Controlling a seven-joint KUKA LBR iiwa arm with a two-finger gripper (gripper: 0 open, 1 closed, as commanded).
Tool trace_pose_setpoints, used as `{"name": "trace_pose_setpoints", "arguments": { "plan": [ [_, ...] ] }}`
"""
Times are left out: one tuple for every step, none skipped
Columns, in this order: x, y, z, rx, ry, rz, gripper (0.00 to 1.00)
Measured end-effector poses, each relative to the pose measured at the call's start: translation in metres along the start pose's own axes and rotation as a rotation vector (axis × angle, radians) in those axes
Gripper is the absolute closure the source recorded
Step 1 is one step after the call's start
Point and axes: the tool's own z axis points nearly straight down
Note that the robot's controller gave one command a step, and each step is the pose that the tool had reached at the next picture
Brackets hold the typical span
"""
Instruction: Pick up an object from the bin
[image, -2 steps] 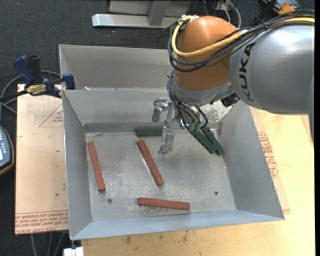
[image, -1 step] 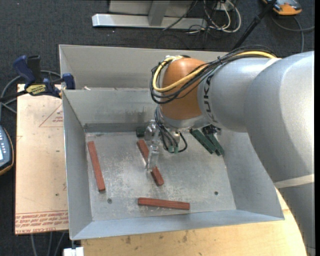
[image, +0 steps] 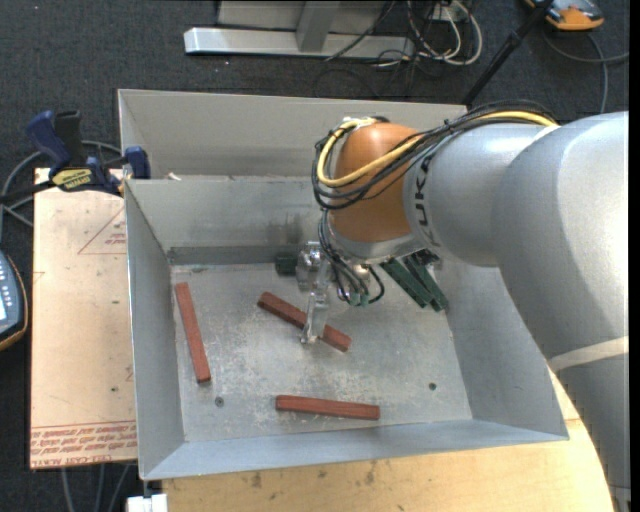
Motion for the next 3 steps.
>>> {"name": "trace_pose_setpoints", "arguments": {
  "plan": [
    [0.039,0.006,0.001,0.001,0.005,-0.059,0.00],
    [0.038,0.005,0.000,0.000,0.002,-0.058,1.00],
    [0.009,0.031,-0.131,0.000,-0.006,-0.520,1.00]
  ]
}}
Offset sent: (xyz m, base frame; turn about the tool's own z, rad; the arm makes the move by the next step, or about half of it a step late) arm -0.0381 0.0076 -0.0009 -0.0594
